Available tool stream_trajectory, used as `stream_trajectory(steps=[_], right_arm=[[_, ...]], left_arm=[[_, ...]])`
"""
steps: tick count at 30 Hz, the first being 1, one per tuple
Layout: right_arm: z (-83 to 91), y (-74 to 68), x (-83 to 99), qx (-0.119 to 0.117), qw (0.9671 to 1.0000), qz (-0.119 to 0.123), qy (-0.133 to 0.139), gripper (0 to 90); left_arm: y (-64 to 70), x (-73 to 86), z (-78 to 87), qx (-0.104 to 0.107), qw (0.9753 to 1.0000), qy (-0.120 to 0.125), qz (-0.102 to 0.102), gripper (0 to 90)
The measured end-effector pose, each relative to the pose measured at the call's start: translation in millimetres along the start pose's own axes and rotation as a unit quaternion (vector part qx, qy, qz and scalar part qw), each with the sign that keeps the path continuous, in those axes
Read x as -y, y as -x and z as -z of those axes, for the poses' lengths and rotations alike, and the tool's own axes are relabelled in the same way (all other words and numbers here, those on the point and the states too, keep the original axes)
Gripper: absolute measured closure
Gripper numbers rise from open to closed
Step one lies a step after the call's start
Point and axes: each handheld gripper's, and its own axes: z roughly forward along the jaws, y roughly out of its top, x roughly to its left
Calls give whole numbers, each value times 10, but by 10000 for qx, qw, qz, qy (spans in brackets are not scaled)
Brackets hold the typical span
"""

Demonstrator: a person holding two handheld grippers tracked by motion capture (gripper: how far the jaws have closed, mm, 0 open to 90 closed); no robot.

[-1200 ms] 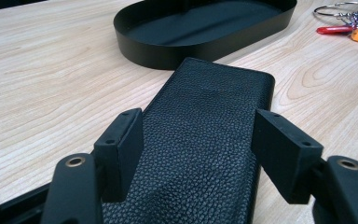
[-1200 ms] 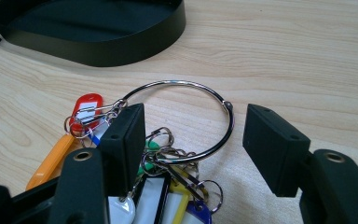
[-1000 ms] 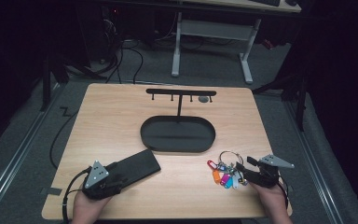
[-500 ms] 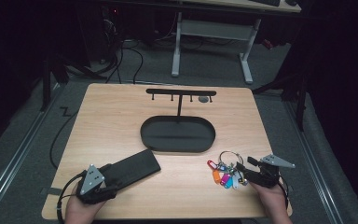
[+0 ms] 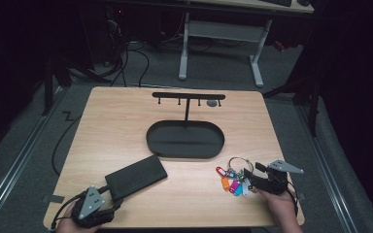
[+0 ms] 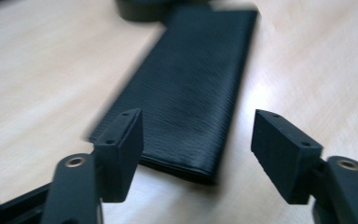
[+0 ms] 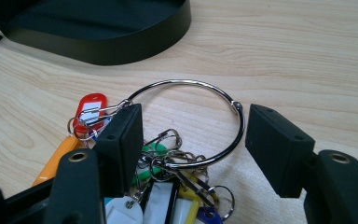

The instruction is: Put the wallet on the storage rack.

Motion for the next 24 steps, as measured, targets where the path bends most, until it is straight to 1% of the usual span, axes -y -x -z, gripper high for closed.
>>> stream_trajectory(steps=[1,2,3,4,5,6,7,8,9,13,16,17,18,21,24], right_arm=[[-3,0,1,-2,10000,3,-9,372],[-4,5,1,-1,10000,2,-18,372],[-4,5,1,-1,10000,2,-18,372],[-5,19,5,5,10000,-6,-26,373],[-5,19,5,5,10000,-6,-26,373],[-4,24,10,8,10000,-44,-41,373],[-2,34,14,10,10000,-33,-46,373],[2,37,18,13,10000,-28,-48,373],[10,38,22,15,10000,-27,-40,374],[25,42,34,33,9999,-87,-48,374],[26,43,39,34,10000,-80,-46,374],[25,41,39,36,10000,-74,-42,374],[26,37,38,30,10000,-88,-31,374],[26,31,36,27,9999,-116,-28,374],[21,35,35,13,9999,-114,-26,375]], left_arm=[[53,-5,-71,-96,9994,-168,-280,370],[68,-9,-95,-207,9988,-162,-423,398],[68,-9,-95,-207,9988,-162,-423,423],[90,-7,-118,-365,9974,-181,-587,455],[90,-7,-118,-365,9974,-181,-587,473],[90,-4,-132,-444,9966,-199,-661,473],[92,5,-149,-513,9957,-202,-739,491],[99,15,-163,-543,9946,-189,-861,497],[105,20,-165,-561,9940,-171,-924,499],[101,48,-170,-567,9934,-67,-994,538],[107,18,-172,-601,9930,-152,-1008,603],[112,7,-175,-618,9933,-160,-961,625],[119,-10,-169,-622,9936,-171,-932,665],[122,-25,-163,-626,9936,-200,-913,687],[149,-51,-146,-665,9928,-212,-971,724]])
